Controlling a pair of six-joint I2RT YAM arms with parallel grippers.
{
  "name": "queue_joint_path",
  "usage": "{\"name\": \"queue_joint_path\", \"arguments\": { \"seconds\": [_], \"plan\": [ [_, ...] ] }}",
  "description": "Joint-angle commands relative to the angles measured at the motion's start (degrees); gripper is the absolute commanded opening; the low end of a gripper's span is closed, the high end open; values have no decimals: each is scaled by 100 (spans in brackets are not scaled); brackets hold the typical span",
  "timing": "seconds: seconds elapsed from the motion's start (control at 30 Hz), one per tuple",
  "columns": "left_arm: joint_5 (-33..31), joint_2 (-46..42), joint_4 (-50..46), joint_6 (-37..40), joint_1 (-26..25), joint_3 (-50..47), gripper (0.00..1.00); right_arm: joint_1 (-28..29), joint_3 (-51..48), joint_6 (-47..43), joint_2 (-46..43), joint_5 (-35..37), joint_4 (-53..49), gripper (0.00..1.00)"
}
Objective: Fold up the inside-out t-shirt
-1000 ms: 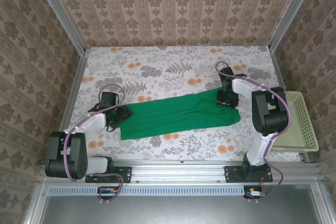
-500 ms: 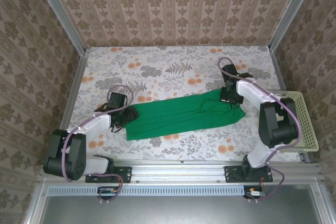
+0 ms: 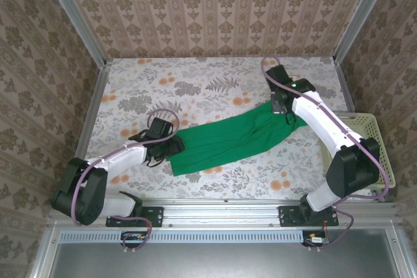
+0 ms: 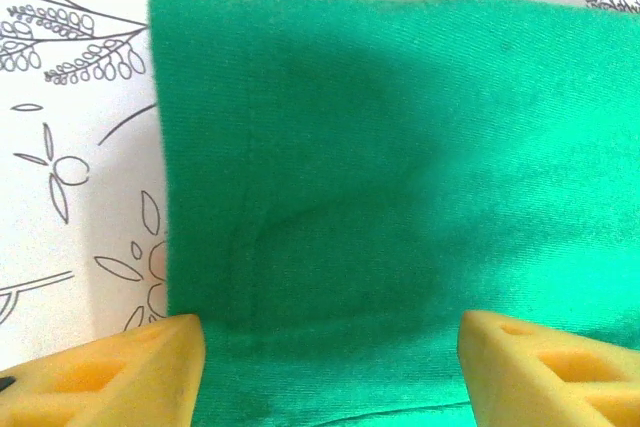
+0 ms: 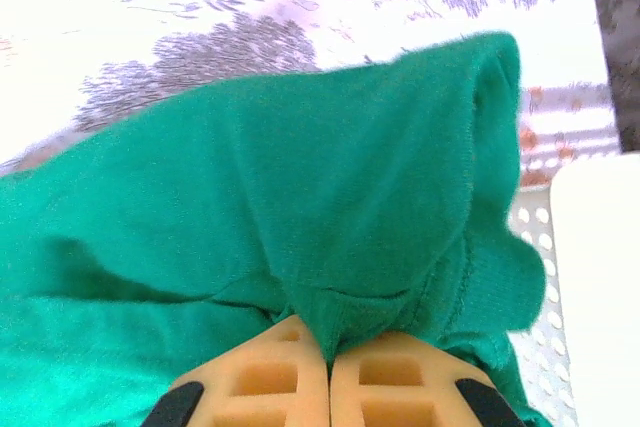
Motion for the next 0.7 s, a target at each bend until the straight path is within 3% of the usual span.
{"name": "queue_joint_path", "arguments": {
  "seconds": [0.0,0.2,0.33,0.47,0.67],
  "plan": [
    [-97,40,-69,-103,-23,104,66,782,649,-18,167,916,-717,0],
    [51,33,274,-141,-88,-58,60,2126,1633,480,1084,827,-1371,0],
    [159,-38,639,-231,-108,-317,55,2747,1957,820,1457,-41,-1048,0],
    [222,-14,1033,-385,-228,-586,50,3059,2071,1219,1724,-856,-482,0],
    [80,-46,1409,-715,-424,-968,45,3358,2049,1898,1917,-1532,277,0]
  ]
}}
